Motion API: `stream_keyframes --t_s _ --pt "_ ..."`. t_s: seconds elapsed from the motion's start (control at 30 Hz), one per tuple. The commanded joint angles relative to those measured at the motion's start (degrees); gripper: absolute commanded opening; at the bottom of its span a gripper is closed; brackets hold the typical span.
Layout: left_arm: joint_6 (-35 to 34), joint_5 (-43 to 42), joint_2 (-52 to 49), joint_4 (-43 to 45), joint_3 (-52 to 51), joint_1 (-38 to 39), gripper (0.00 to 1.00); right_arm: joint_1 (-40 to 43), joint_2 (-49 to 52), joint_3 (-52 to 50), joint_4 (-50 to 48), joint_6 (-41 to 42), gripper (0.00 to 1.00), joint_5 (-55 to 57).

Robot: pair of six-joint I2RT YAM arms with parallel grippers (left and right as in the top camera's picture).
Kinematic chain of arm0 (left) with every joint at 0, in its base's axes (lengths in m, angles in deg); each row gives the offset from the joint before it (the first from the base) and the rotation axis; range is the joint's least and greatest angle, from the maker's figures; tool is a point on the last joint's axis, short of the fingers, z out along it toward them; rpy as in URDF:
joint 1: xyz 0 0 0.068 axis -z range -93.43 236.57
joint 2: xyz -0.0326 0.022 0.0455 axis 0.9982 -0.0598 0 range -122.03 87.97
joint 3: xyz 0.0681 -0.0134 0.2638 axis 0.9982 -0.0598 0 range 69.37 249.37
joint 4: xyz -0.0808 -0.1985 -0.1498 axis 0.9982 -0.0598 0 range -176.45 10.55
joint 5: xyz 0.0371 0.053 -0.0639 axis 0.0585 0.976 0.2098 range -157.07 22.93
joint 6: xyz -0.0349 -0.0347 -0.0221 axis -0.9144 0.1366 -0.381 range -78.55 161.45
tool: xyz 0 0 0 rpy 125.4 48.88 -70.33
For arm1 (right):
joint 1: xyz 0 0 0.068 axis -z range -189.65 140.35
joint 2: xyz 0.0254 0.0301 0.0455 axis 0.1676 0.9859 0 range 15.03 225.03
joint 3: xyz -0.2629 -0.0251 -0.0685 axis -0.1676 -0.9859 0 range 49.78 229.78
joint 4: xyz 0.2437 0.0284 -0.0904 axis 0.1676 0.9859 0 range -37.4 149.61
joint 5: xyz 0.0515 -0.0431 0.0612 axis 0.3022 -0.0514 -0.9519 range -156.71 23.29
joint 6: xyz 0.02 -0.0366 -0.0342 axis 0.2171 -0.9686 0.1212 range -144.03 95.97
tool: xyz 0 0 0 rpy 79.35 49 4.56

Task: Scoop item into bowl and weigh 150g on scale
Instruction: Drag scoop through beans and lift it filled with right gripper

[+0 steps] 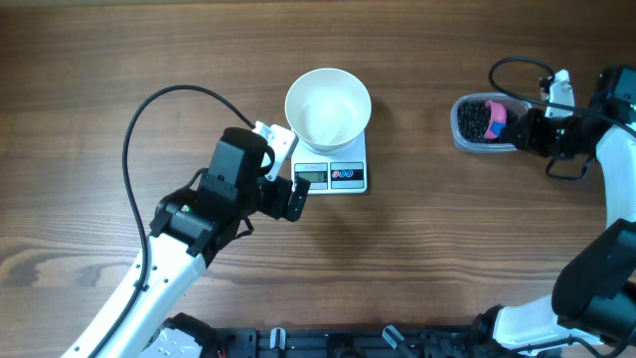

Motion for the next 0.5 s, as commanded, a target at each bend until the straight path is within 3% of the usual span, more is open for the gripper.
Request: stream_keyframes --t_s 0.0,0.47 --pt "1.11 -1.09 0.59 0.02 0.07 -0.04 1.00 -0.42 1.92 -0.98 2.34 -1.55 0.04 -3.02" --pt "1.11 -1.09 0.59 0.02 0.07 -0.04 1.00 0.09 1.92 -0.98 2.43 -1.70 0.04 -3.26"
